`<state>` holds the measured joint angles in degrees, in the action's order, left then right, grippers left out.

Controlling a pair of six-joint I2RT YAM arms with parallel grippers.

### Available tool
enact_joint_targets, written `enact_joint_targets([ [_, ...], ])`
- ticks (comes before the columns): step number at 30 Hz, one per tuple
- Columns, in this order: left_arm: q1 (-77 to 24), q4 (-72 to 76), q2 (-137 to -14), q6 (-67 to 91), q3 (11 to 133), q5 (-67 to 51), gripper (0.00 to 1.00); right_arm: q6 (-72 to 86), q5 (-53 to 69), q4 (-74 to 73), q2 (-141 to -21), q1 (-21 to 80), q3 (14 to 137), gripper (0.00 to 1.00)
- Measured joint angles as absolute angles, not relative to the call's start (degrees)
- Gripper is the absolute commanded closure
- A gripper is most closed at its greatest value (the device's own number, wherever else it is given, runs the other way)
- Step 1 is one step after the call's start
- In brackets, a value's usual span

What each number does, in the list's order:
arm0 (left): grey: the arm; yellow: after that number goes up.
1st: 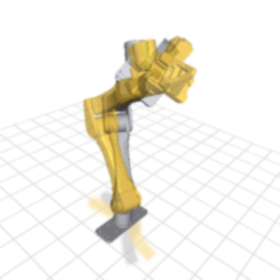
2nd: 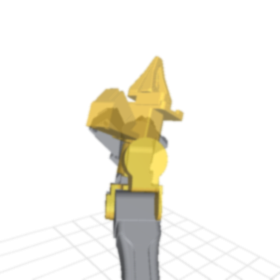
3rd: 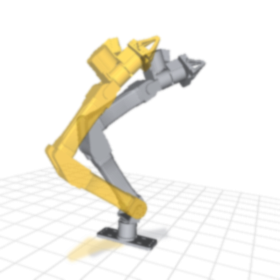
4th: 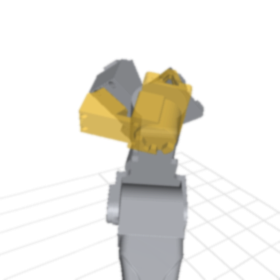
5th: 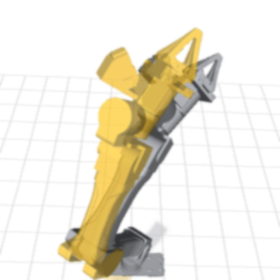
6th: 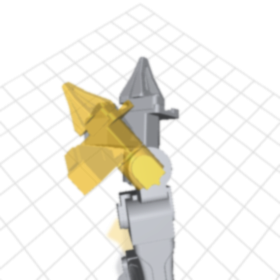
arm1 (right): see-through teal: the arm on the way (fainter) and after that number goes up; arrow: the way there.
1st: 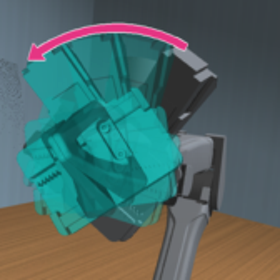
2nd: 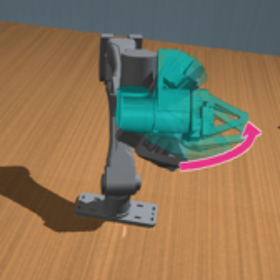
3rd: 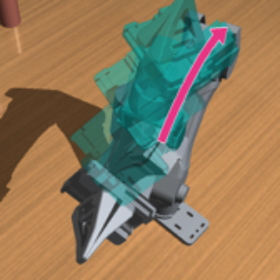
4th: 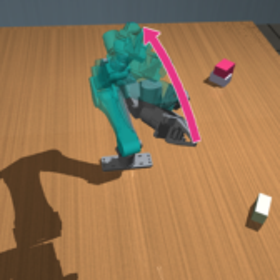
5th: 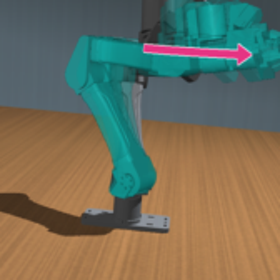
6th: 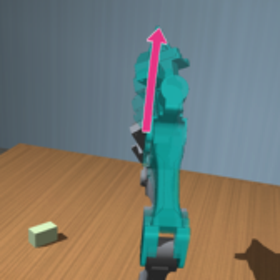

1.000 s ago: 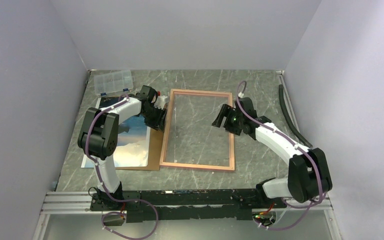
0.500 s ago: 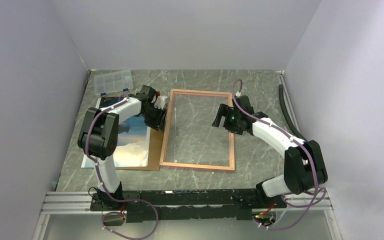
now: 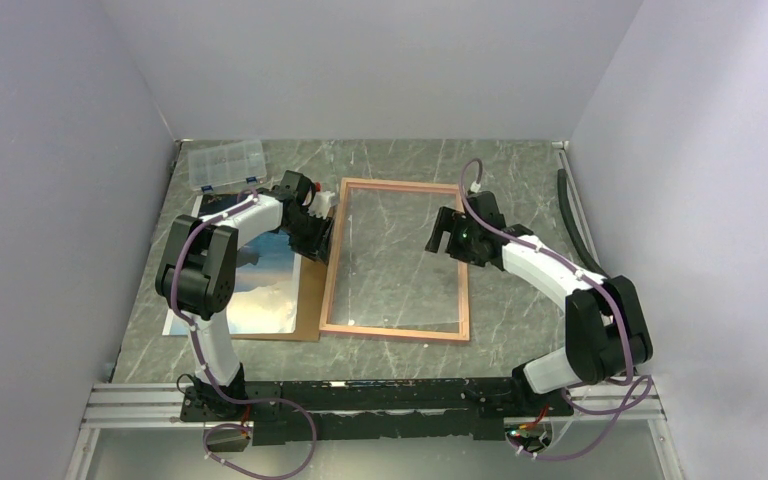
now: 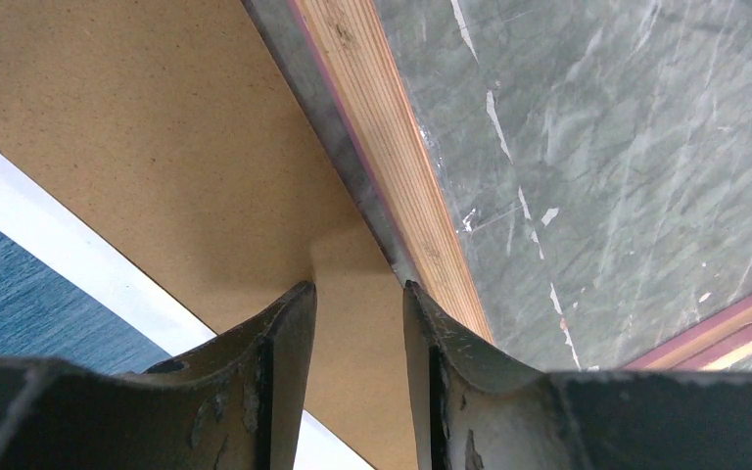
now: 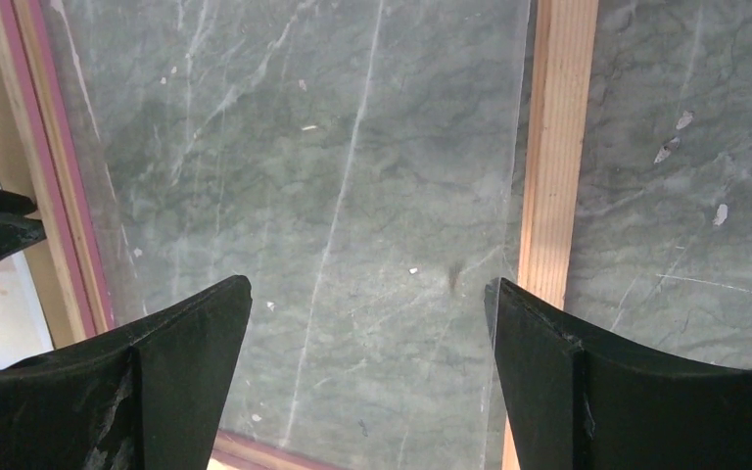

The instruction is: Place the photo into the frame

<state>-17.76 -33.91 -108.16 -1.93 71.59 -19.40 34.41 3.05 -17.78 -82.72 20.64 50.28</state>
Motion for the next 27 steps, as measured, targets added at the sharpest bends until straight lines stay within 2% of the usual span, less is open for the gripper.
enact_joint_targets([
  [14, -17.8, -34.1, -108.2, -1.9, 71.7, -19.4, 0.56, 33.2, -4.5, -18.1, -88.2, 23.0, 50.7, 0.00],
  [22, -17.8, -34.3, -108.3, -1.9, 71.9, -19.4, 0.56, 32.5, -8.0, -19.0, -88.2, 23.0, 51.2, 0.00],
  [27, -17.8, -34.3, -108.3, -1.9, 71.9, -19.4, 0.57, 32.6, -8.4, -19.1, -87.7, 23.0, 51.2, 0.06],
])
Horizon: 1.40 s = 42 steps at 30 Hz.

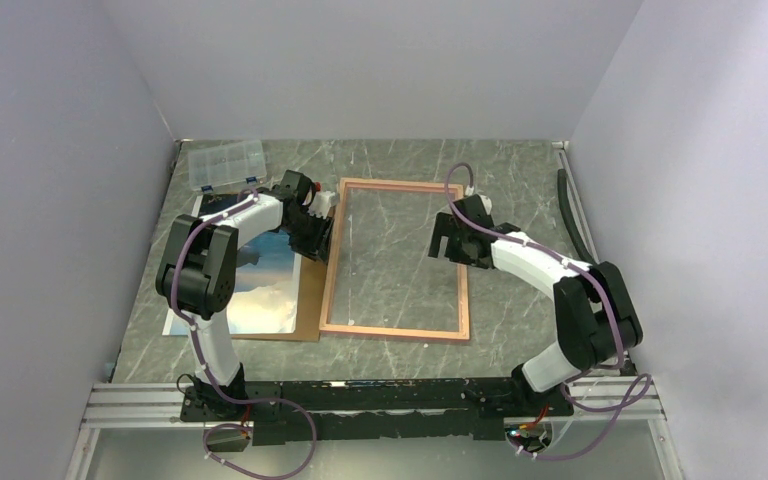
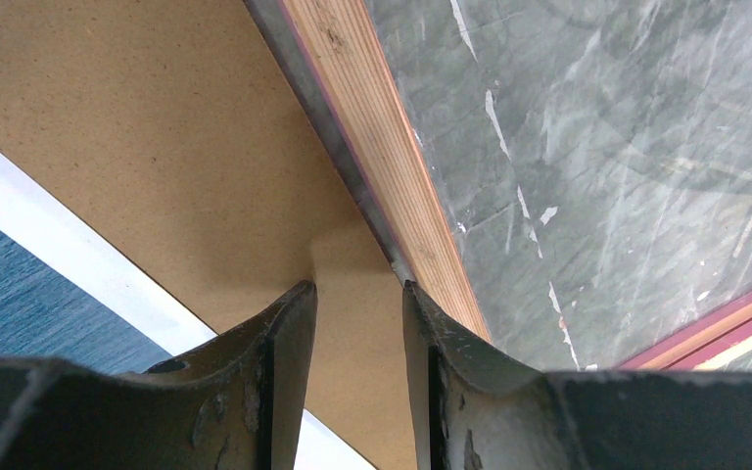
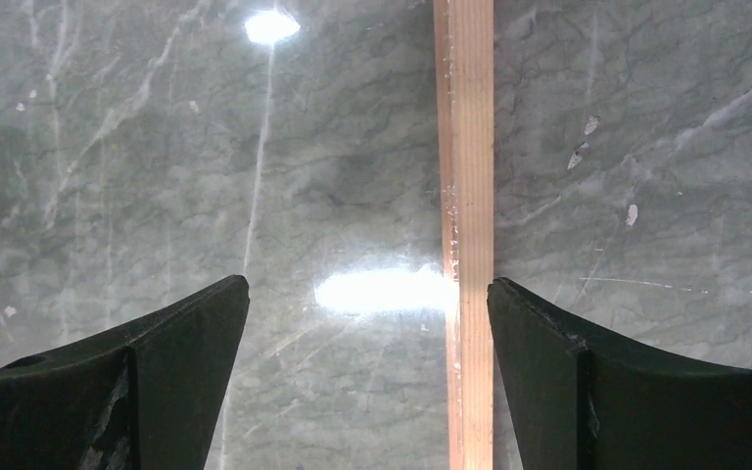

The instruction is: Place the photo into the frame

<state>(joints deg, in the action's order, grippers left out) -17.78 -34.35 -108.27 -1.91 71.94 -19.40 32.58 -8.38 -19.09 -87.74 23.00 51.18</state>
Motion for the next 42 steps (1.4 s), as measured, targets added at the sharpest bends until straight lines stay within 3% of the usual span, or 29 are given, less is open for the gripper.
enact_joint_targets([
  [7, -17.8, -34.5, -108.3, -1.9, 72.1, -19.2, 0.57, 33.8, -8.3, -19.0, -84.3, 24.9, 50.5, 0.19],
  [42, -18.0, -35.0, -108.2, -1.9, 72.4, -18.7, 0.57, 36.7, -5.8, -13.7, -85.9, 26.1, 45.6, 0.20],
])
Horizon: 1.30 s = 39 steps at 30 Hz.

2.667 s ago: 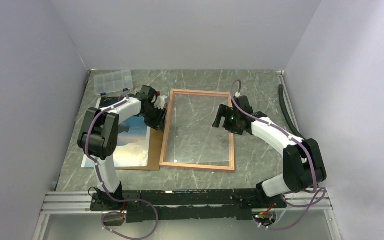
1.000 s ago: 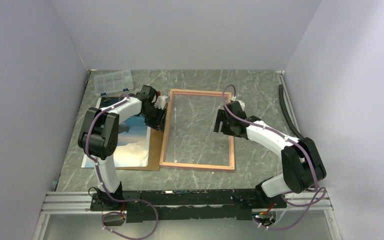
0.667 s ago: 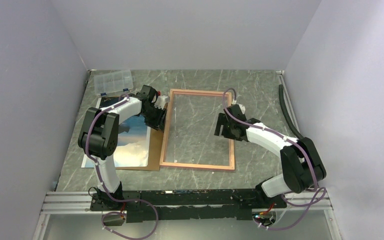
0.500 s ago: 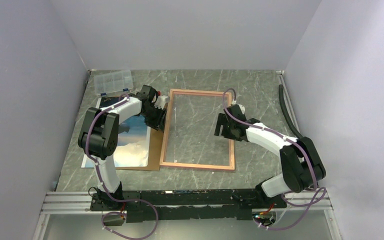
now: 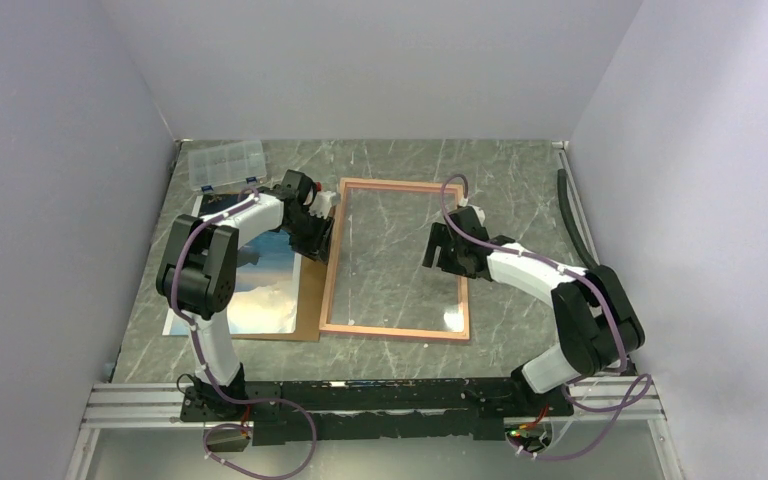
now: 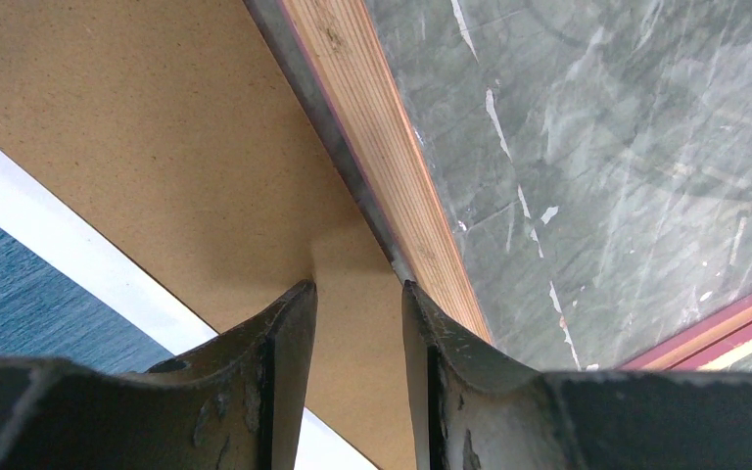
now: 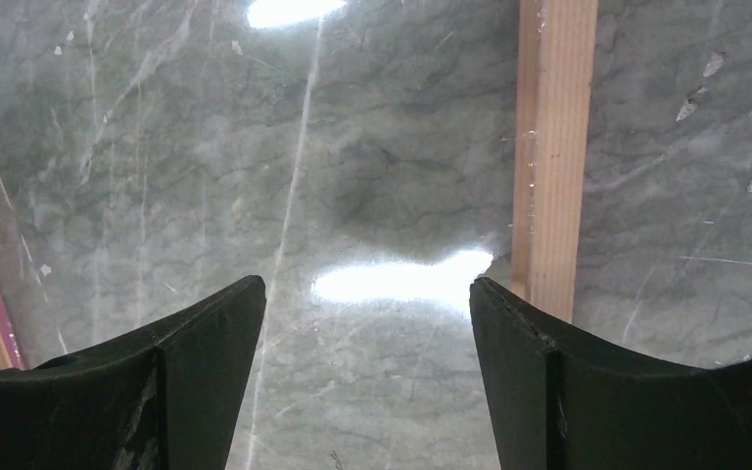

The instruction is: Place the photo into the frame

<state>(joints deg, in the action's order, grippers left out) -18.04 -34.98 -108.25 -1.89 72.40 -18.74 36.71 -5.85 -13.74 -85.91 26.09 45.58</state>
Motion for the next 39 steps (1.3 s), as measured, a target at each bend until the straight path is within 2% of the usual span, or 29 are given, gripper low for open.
enact_joint_targets([
  [28, -18.1, -36.1, -108.6, -1.9, 73.0, -18.8, 0.58, 40.7, -8.2, -10.2, -89.7, 26.1, 46.7, 0.24],
  [34, -18.1, -37.5, -108.6, -1.9, 73.9, -18.8, 0.58, 40.6, -7.3, -10.3, -88.8, 26.2, 46.9, 0.12],
  [39, -18.1, -38.0, -108.6, -1.9, 75.2, -18.8, 0.58, 40.0, -5.5, -17.9, -84.1, 25.4, 48.6, 0.02],
])
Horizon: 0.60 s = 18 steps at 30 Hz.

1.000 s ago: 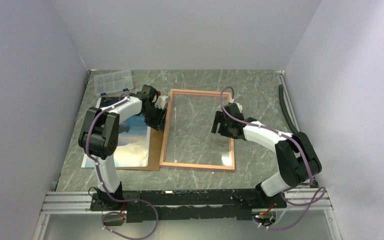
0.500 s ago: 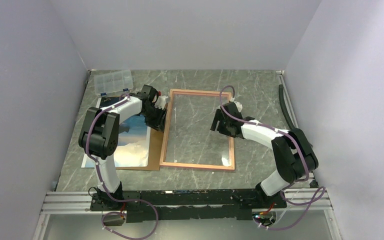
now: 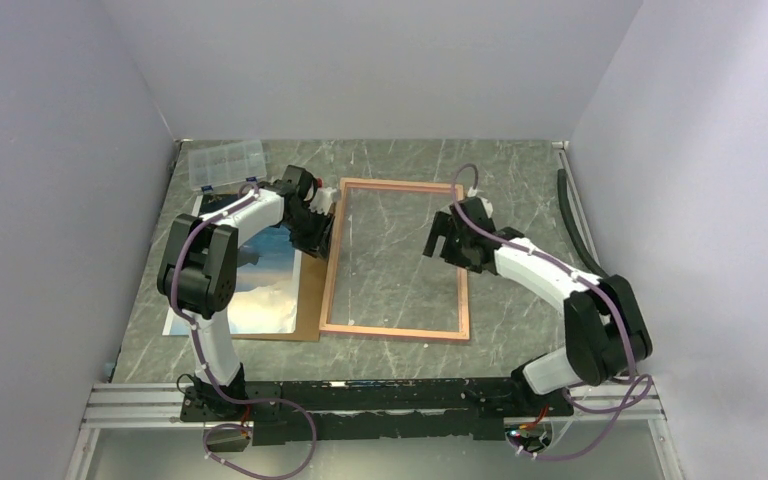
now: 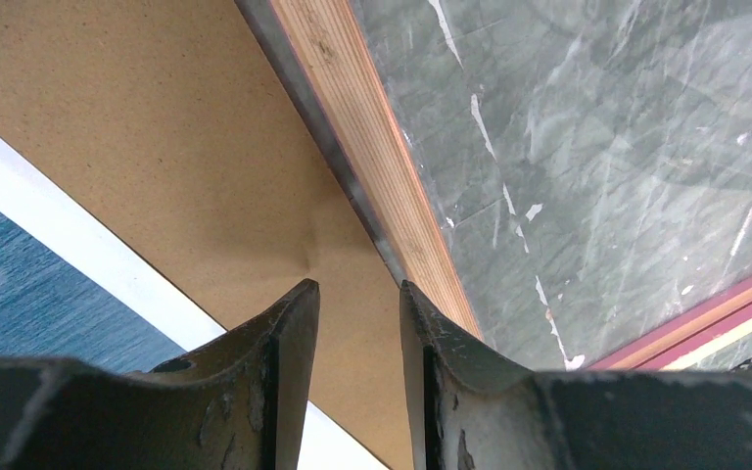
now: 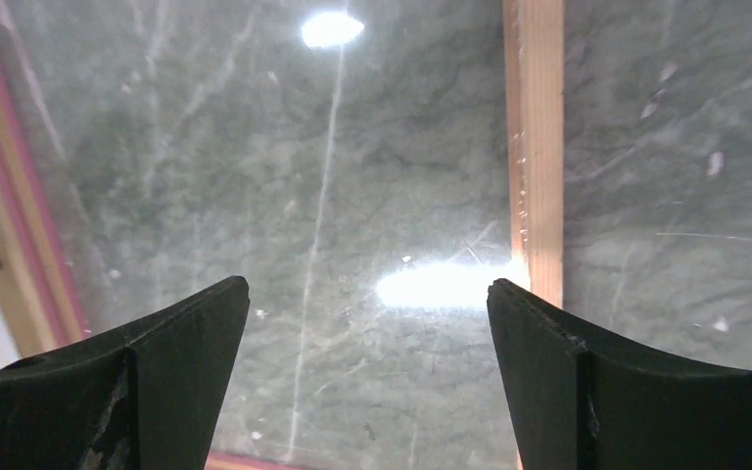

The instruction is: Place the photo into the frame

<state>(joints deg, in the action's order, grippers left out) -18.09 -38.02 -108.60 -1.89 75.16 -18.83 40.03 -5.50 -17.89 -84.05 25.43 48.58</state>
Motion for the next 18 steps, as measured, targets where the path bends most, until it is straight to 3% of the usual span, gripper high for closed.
enact_joint_targets([
  [7, -18.1, -38.3, -108.6, -1.9, 75.3, -18.7, 0.59, 39.6, -5.4, -21.3, -79.4, 18.7, 52.3, 0.00],
  [18, -18.1, -38.2, -110.6, -1.9, 75.5, -18.5, 0.60, 39.7, -3.3, -21.2, -83.2, 15.7, 43.8, 0.00],
])
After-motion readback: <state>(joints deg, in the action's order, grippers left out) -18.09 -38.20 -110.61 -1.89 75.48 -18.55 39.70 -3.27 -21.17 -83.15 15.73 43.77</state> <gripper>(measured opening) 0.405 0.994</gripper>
